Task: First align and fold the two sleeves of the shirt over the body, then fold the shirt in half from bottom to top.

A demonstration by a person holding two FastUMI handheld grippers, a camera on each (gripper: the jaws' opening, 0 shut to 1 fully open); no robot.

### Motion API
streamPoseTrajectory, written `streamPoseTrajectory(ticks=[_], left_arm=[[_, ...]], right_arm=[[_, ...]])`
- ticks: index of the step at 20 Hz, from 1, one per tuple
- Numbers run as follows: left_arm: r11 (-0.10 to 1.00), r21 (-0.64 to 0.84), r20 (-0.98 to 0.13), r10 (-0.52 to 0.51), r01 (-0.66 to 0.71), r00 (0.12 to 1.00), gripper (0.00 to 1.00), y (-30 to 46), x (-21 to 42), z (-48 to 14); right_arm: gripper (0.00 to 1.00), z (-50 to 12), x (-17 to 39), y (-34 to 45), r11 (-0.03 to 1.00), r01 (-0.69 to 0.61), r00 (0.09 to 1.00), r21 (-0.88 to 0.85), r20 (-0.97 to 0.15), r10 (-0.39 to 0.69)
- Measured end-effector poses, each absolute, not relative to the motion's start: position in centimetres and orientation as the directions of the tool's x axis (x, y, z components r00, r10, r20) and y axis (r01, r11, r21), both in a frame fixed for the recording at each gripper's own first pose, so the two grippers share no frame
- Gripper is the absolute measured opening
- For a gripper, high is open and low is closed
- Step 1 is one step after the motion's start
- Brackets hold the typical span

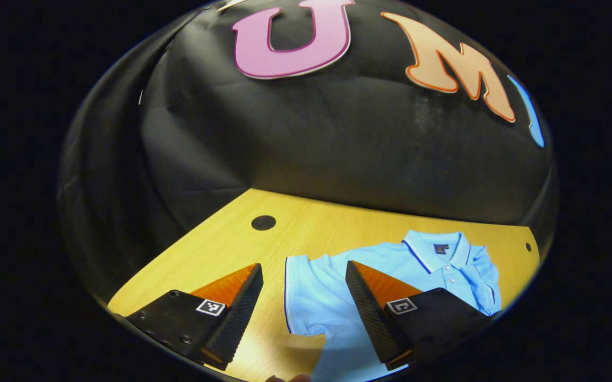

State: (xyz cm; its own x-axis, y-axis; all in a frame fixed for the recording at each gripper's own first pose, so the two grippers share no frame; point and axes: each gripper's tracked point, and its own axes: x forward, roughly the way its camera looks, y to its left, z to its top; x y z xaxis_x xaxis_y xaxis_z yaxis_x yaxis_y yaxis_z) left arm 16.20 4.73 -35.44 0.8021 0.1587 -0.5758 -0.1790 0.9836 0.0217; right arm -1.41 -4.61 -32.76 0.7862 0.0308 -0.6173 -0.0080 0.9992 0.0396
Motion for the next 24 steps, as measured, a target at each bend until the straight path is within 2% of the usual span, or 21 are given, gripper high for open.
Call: streamPoseTrajectory(ticks=[8, 13, 15, 17, 18, 19, 20, 21, 23, 24], left_arm=[[0.988, 0.035, -0.711, 0.13, -0.15, 0.691, 0.95, 4.8, 17.0, -43.2], [0.992, -0.003, -0.706, 0.086, -0.125, 0.702, 0.96, 3.7, 17.7, -43.6], [0.994, -0.017, -0.707, 0.066, -0.109, 0.704, 0.77, 3.3, 17.9, -43.8], [0.994, -0.037, -0.707, 0.044, -0.099, 0.706, 0.47, 2.5, 18.0, -43.8], [0.994, -0.049, -0.706, 0.032, -0.094, 0.708, 0.29, 2.0, 18.2, -43.8], [0.994, -0.039, -0.704, 0.046, -0.103, 0.709, 0.19, 2.0, 18.5, -44.0], [0.993, -0.029, -0.704, 0.058, -0.11, 0.708, 0.04, 2.0, 18.5, -44.0], [0.992, -0.02, -0.703, 0.072, -0.122, 0.707, 0.03, 1.9, 18.3, -43.5], [0.993, -0.048, -0.712, 0.04, -0.104, 0.701, 0.0, 0.0, 17.9, -43.1], [0.993, -0.067, -0.709, 0.022, -0.098, 0.705, 0.0, -0.9, 18.0, -42.7]], right_arm=[[0.98, -33.2, -3.5, -4.7, 1.0, 0.006, 0.754, -0.001, -0.656, -0.005], [0.98, -32.9, -3.7, -5.0, 1.0, 0.02, 0.753, -0.004, -0.658, -0.018], [0.98, -33.0, -3.6, -5.1, 1.0, 0.022, 0.747, -0.001, -0.665, -0.017], [0.94, -33.1, -3.6, -5.0, 1.0, 0.023, 0.746, -0.001, -0.665, -0.018], [0.98, -33.1, -3.5, -5.2, 1.0, 0.023, 0.747, 0.0, -0.665, -0.017], [0.94, -33.0, -3.5, -5.2, 1.0, 0.021, 0.748, 0.0, -0.664, -0.016], [0.98, -32.8, -3.5, -5.4, 1.0, 0.019, 0.748, -0.001, -0.664, -0.015], [0.98, -32.8, -3.6, -5.7, 1.0, 0.017, 0.749, -0.004, -0.662, -0.015], [0.98, -32.4, -3.4, -6.5, 1.0, 0.02, 0.754, -0.014, -0.657, -0.024], [0.94, -32.1, -3.3, -6.9, 1.0, 0.023, 0.756, -0.017, -0.653, -0.028]])
